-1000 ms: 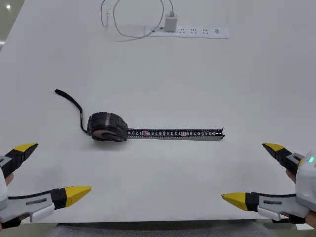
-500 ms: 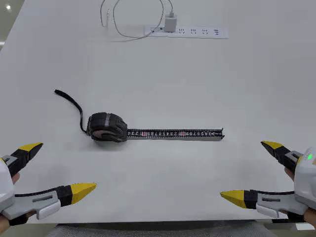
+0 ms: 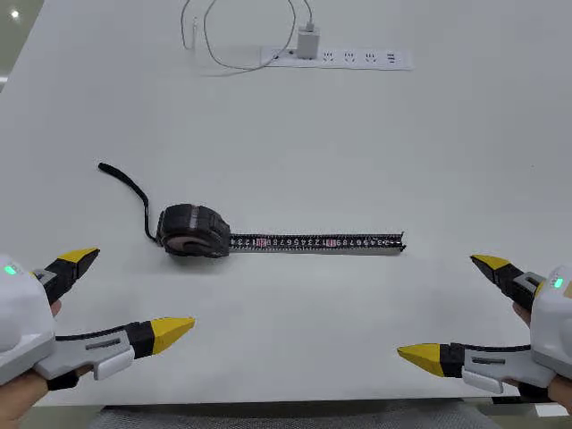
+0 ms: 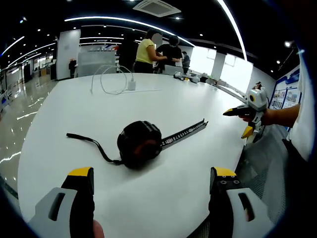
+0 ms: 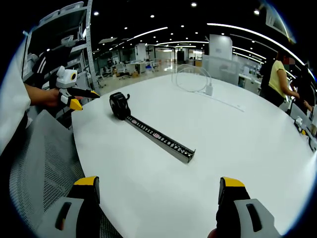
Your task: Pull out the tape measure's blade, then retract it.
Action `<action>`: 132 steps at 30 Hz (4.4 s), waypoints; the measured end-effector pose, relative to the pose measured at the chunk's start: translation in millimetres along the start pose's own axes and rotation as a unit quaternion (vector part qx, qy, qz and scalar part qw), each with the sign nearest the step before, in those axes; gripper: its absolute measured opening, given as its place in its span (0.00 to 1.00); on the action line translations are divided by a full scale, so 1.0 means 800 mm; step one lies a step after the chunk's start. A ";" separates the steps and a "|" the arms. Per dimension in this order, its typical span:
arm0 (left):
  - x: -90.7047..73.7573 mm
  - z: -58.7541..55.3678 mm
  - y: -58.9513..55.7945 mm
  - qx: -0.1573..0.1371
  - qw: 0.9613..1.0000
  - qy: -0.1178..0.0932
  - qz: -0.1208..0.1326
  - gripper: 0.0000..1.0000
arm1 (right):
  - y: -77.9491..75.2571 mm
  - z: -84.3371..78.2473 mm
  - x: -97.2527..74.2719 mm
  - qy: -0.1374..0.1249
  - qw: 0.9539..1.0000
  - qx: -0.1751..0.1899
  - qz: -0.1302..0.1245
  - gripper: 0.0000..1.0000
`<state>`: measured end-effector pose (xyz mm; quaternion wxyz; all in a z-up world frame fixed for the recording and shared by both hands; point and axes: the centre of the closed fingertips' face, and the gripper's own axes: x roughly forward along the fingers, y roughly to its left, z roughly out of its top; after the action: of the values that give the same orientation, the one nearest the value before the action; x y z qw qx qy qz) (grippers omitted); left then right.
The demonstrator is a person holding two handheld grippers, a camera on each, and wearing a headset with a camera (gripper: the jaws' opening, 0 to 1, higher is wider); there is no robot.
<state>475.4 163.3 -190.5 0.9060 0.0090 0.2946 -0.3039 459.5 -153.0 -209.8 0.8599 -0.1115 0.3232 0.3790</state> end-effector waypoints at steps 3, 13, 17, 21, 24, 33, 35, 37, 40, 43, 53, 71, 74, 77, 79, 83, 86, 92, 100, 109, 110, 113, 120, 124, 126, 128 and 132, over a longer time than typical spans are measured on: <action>0.003 0.001 -0.002 0.002 1.000 -0.001 -0.002 0.95 | -0.001 0.000 0.000 0.000 1.000 0.000 -0.001 0.99; 0.008 0.007 -0.003 0.002 1.000 -0.005 -0.002 0.95 | -0.002 0.000 0.000 0.000 1.000 0.000 -0.001 0.98; 0.013 0.012 -0.003 -0.002 1.000 -0.009 0.001 0.95 | -0.003 0.002 0.002 0.000 1.000 -0.002 0.001 0.97; 0.020 0.014 -0.004 -0.003 1.000 -0.007 0.000 0.95 | -0.006 0.004 0.003 0.001 1.000 -0.005 0.001 0.97; 0.026 0.015 -0.006 -0.001 1.000 -0.004 -0.004 0.95 | -0.008 0.006 0.004 0.001 1.000 -0.010 0.002 0.96; 0.037 0.021 -0.007 -0.006 1.000 -0.005 -0.011 0.94 | -0.017 0.006 0.004 0.005 1.000 -0.015 0.003 0.96; 0.041 0.024 -0.008 -0.008 1.000 -0.007 -0.013 0.94 | -0.019 0.006 0.004 0.005 1.000 -0.015 0.002 0.96; 0.044 0.025 -0.010 -0.011 1.000 -0.008 -0.016 0.94 | -0.020 0.006 0.004 0.006 1.000 -0.016 0.001 0.96; 0.049 0.026 -0.010 -0.012 1.000 -0.007 -0.018 0.94 | -0.021 0.006 0.003 0.005 1.000 -0.014 0.000 0.96; 0.053 0.028 -0.011 -0.015 1.000 -0.008 -0.021 0.94 | -0.021 0.005 0.003 0.005 1.000 -0.013 0.000 0.96; 0.064 0.032 -0.012 -0.015 0.999 -0.006 -0.029 0.93 | -0.025 0.003 0.000 0.005 1.000 -0.011 -0.003 0.95; 0.073 0.031 -0.018 -0.019 0.999 -0.002 -0.032 0.91 | -0.023 0.002 0.001 0.005 1.000 -0.007 -0.001 0.94; 0.073 0.032 -0.017 -0.022 0.999 -0.004 -0.030 0.91 | -0.023 0.003 0.000 0.004 1.000 -0.006 -0.002 0.93; 0.074 0.032 -0.018 -0.023 0.999 -0.004 -0.028 0.92 | -0.025 0.004 0.000 0.003 1.000 -0.006 -0.004 0.93; 0.074 0.032 -0.018 -0.025 0.999 -0.002 -0.025 0.91 | -0.025 0.004 0.000 0.003 1.000 -0.008 -0.004 0.93; 0.075 0.033 -0.014 -0.028 1.000 0.003 -0.014 0.88 | -0.025 0.006 0.001 0.003 1.000 -0.011 -0.003 0.93; 0.076 0.034 -0.012 -0.036 0.999 0.003 -0.007 0.86 | -0.026 0.010 0.002 0.003 1.000 -0.014 -0.002 0.92; 0.080 0.033 -0.009 -0.036 0.999 0.006 0.017 0.83 | -0.029 0.015 0.005 0.010 0.999 -0.030 0.005 0.88; 0.086 0.034 -0.009 -0.042 0.998 0.009 0.048 0.83 | -0.037 0.019 0.010 0.018 0.999 -0.043 0.017 0.82; 0.088 0.037 -0.005 -0.061 0.996 0.001 0.071 0.82 | -0.042 0.022 0.017 0.035 0.997 -0.066 0.036 0.73; 0.088 0.038 -0.004 -0.063 0.995 0.000 0.072 0.82 | -0.043 0.022 0.017 0.037 0.996 -0.070 0.037 0.73; 0.091 0.039 -0.005 -0.064 0.995 -0.002 0.077 0.83 | -0.047 0.024 0.020 0.043 0.995 -0.077 0.043 0.70; 0.095 0.041 -0.001 -0.074 0.993 -0.008 0.096 0.82 | -0.052 0.024 0.027 0.065 0.991 -0.104 0.062 0.64; 0.097 0.043 0.001 -0.081 0.992 -0.015 0.100 0.84 | -0.054 0.024 0.032 0.076 0.988 -0.116 0.074 0.60; 0.097 0.042 0.004 -0.082 0.991 -0.017 0.104 0.82 | -0.055 0.027 0.033 0.077 0.986 -0.128 0.075 0.56; 0.098 0.043 0.006 -0.085 0.990 -0.022 0.108 0.81 | -0.056 0.027 0.036 0.084 0.984 -0.137 0.080 0.55; 0.100 0.042 0.007 -0.090 0.989 -0.024 0.115 0.81 | -0.063 0.026 0.039 0.096 0.979 -0.160 0.085 0.52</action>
<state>547.9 117.6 -206.8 0.9388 -0.0461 0.2959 -0.1702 521.5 -159.9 -216.4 0.7607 -0.2556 0.3480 0.4847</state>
